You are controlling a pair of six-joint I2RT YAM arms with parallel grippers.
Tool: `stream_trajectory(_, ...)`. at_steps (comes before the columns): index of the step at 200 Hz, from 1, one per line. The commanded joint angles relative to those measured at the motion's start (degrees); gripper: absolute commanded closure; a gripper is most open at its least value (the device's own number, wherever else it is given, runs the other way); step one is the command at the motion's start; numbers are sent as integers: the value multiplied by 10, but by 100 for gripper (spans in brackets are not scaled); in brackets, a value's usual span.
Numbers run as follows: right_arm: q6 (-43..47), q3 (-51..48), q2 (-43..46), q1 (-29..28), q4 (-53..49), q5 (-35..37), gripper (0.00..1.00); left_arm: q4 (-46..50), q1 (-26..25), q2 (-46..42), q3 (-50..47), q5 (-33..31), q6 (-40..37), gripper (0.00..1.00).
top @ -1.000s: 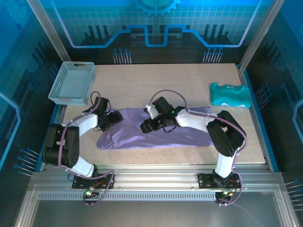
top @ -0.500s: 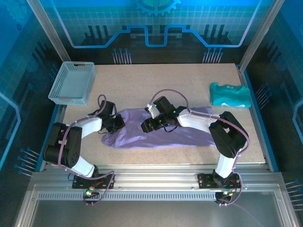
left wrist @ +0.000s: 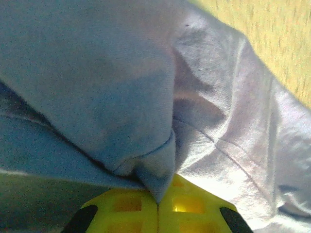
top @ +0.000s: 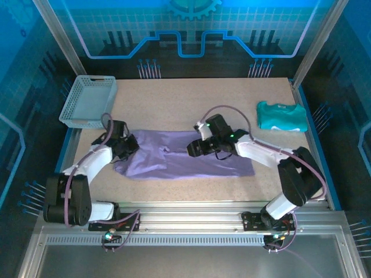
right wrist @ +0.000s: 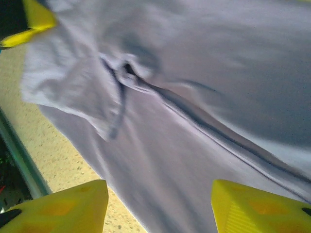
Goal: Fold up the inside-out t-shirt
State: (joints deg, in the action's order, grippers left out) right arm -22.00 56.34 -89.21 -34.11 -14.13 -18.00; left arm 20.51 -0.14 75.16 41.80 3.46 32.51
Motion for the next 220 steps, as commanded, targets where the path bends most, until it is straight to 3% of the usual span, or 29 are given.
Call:
stream_trajectory(1, 14, -19, 41, 38, -35, 11, 41, 96, 39, -42, 61, -88, -45, 100)
stream_trajectory(28, -1, -32, 75, 95, -81, 31, 41, 184, 51, -38, 157, -242, -122, 100)
stream_trajectory(43, -1, -40, 91, 114, -96, 45, 41, 210, 52, -20, 204, -297, -147, 100)
stream_trajectory(72, 7, -49, 108, 121, -114, 67, 40, 236, 45, 21, 259, -313, -157, 100)
stream_trajectory(106, 5, -56, 113, 123, -104, 68, 40, 272, -17, 67, 309, -334, -156, 100)
stream_trajectory(138, 10, -56, 113, 129, -107, 69, 40, 298, -113, 109, 347, -300, -103, 100)
stream_trajectory(176, 16, -56, 115, 143, -116, 67, 40, 257, -243, 198, 385, -195, -14, 100)
stream_trajectory(180, 15, -55, 116, 145, -117, 67, 40, 249, -255, 212, 395, -186, -5, 96)
stream_trajectory(190, 17, -54, 117, 146, -118, 66, 40, 228, -285, 255, 425, -150, 10, 77)
stream_trajectory(220, 17, -56, 127, 153, -123, 79, 40, 202, -334, 359, 541, -24, 30, 57)
